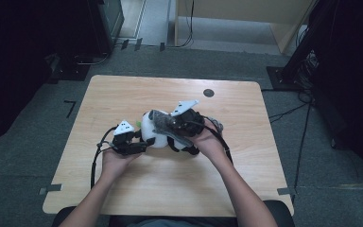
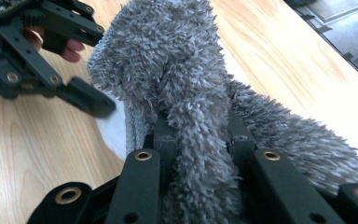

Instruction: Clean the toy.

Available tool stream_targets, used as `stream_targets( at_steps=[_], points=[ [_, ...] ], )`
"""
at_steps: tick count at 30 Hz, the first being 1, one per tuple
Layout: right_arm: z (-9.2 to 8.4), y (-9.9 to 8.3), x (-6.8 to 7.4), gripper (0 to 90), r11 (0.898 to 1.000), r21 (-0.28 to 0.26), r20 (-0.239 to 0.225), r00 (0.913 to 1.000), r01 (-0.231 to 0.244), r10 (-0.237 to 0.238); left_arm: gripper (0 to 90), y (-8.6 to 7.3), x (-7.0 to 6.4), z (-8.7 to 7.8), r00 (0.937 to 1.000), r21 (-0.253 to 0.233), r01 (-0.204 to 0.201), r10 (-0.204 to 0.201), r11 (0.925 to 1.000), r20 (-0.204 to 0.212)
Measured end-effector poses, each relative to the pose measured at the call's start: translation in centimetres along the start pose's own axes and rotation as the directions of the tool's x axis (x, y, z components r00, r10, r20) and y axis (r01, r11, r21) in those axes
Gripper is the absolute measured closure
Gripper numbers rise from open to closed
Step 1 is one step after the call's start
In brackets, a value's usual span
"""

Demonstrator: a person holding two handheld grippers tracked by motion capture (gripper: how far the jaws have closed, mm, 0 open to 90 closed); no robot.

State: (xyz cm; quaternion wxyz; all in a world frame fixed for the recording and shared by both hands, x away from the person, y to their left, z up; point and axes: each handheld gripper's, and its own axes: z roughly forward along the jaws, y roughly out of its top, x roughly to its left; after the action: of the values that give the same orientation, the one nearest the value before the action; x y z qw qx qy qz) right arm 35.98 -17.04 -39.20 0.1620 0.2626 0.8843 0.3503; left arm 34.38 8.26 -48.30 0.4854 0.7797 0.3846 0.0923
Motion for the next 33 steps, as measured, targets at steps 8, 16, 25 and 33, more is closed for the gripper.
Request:
stream_targets(
  at_steps=[8,16,25,33],
  points=[
    [-3.2,-2.9,-1.3,73.0,0.999,-0.037,0.044,0.9986,-0.029,0.030,39.5,0.0,0.0,0.0,1.0000,0.004,-0.002,0.002,1.0000,0.003],
    [-4.8,-5.8,-2.4,74.2,0.993,-0.063,0.048,0.9934,-0.101,0.104,39.3,0.0,0.0,0.0,1.0000,0.002,0.001,-0.001,1.0000,-0.002],
    [-5.1,-4.3,-1.5,74.1,0.994,-0.083,0.050,0.9957,-0.074,0.078,39.2,0.0,-0.1,-0.1,1.0000,0.001,-0.001,0.001,1.0000,-0.006],
    [-3.2,-0.7,0.5,74.1,0.996,-0.088,0.001,1.0000,0.003,-0.003,39.3,-0.3,-0.7,-0.2,0.9997,-0.016,-0.001,0.000,0.9999,-0.024]
  ],
)
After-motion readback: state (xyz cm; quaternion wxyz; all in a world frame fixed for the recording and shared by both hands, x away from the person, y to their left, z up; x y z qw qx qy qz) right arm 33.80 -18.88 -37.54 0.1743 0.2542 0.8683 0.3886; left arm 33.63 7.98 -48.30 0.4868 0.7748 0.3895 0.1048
